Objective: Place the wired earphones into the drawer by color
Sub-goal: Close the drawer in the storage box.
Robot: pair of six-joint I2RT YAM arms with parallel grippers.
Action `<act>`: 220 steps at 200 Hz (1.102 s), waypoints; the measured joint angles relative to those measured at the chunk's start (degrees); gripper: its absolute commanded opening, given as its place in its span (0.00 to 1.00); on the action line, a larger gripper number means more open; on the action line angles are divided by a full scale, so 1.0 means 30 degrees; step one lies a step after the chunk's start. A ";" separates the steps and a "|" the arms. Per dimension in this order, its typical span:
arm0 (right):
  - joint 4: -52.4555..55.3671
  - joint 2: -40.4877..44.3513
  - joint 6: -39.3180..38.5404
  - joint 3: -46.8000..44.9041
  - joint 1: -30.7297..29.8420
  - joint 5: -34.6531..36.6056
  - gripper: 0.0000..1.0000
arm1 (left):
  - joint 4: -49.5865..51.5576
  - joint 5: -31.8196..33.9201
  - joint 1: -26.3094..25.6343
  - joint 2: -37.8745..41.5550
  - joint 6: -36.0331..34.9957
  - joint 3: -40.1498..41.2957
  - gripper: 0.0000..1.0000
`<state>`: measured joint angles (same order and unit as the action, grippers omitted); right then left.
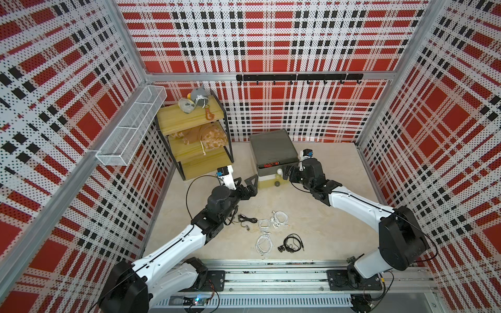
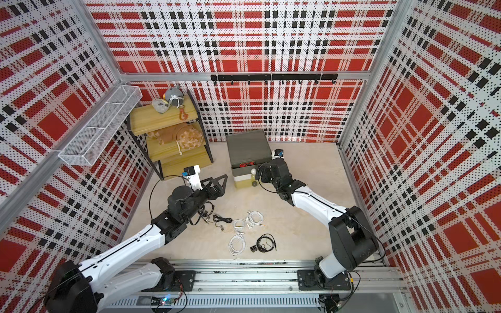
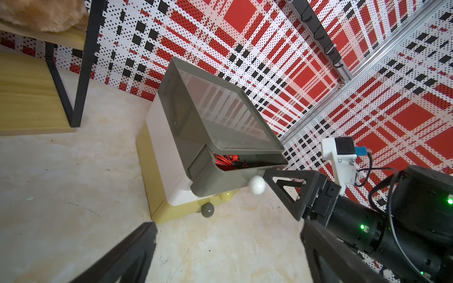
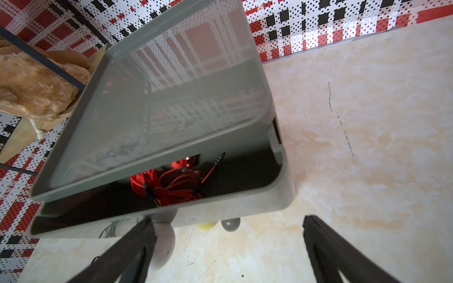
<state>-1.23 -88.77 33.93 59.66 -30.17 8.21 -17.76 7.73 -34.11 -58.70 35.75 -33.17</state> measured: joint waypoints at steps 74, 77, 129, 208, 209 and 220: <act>-0.0007 -0.1275 -0.0022 0.1304 0.0240 0.0051 1.00 | -0.0131 -0.0087 0.0117 0.0000 0.0000 0.0197 0.99; -0.0015 -0.1297 -0.0029 0.1333 0.0240 0.0051 1.00 | -0.0160 -0.0087 0.0117 0.0000 0.0007 0.0226 0.99; 0.0102 -0.1625 -0.0102 0.1749 0.0357 -0.0160 1.00 | -0.0335 -0.0146 0.0131 -0.0102 -0.0007 0.0423 0.99; 0.0131 -0.2426 -0.0277 0.2914 0.0954 -0.0867 1.00 | -0.0736 -0.0408 0.0131 -0.0277 -0.0284 0.0794 0.99; 0.0131 -0.2433 -0.0277 0.2929 0.0962 -0.0874 1.00 | -0.0743 -0.0415 0.0131 -0.0277 -0.0291 0.0794 0.99; 0.0029 -0.2528 -0.0350 0.3060 0.1049 -0.0984 1.00 | -0.0787 -0.0408 0.0131 -0.0291 -0.0357 0.0794 0.99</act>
<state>-1.15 -96.36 32.88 68.84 -27.03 5.26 -20.12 6.50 -33.71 -59.57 34.68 -30.79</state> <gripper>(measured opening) 0.999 0.990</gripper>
